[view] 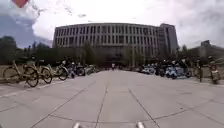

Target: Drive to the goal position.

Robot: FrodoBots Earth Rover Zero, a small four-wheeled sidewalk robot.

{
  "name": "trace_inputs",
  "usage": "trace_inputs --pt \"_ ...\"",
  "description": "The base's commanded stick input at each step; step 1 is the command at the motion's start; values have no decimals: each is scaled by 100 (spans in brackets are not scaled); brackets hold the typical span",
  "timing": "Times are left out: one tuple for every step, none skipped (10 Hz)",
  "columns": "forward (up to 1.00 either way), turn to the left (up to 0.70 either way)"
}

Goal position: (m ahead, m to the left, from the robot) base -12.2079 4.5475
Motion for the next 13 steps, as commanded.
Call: trace_inputs --pt "70 -14" --pt "70 -14" --pt "70 -14" --pt "70 -11" --pt "17 -11" --pt "0 -7" --pt "0 -3" --pt "0 0" --pt "0 0" --pt "0 0" --pt "0 0" --pt "0 0" --pt "0 0"
